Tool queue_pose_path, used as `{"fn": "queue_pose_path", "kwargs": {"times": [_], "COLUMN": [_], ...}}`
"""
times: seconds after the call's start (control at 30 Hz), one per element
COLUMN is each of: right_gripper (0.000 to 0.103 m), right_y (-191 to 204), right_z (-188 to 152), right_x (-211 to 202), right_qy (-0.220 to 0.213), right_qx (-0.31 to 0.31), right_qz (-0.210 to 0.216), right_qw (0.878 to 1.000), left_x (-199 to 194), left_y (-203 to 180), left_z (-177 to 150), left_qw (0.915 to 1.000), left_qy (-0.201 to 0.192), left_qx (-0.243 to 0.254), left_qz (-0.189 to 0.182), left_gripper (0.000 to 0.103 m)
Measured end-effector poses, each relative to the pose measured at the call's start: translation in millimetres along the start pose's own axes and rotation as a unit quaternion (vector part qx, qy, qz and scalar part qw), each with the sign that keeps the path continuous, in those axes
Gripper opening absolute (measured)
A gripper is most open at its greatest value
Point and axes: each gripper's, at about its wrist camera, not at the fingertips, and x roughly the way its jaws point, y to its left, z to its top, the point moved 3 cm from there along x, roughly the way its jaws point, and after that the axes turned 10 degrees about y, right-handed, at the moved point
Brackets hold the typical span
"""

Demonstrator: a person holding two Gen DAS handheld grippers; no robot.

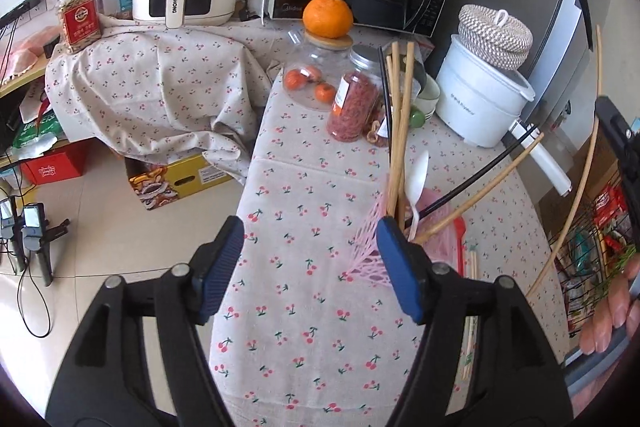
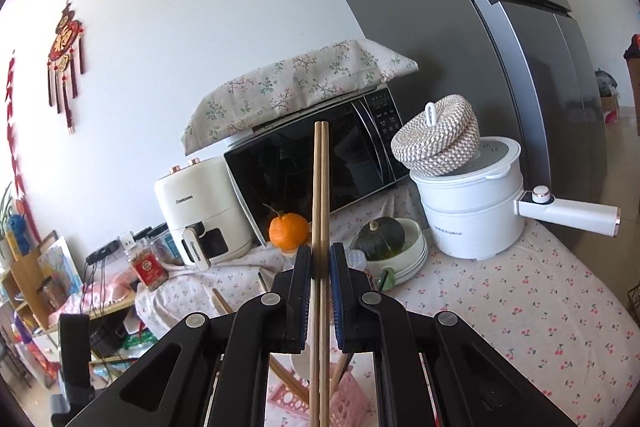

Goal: Organize utensils
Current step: 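Lower the chopstick into the pink basket and open the left tool while the right tool carries its chopstick, then lower the wooden chopstick into the pink basket and open the right tool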

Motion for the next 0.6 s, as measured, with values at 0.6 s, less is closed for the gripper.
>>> {"fn": "queue_pose_path", "kwargs": {"times": [0.6], "right_gripper": [0.009], "right_y": [39.3], "right_z": [-37.3], "right_x": [61.8], "right_qy": [-0.124], "right_qx": [-0.017], "right_qz": [-0.088], "right_qw": [0.988], "left_x": [22.6], "left_y": [8.0], "left_z": [-6.8], "left_qw": [0.9980], "left_qy": [0.058], "left_qx": [0.026], "left_qz": [0.004], "left_gripper": [0.074]}}
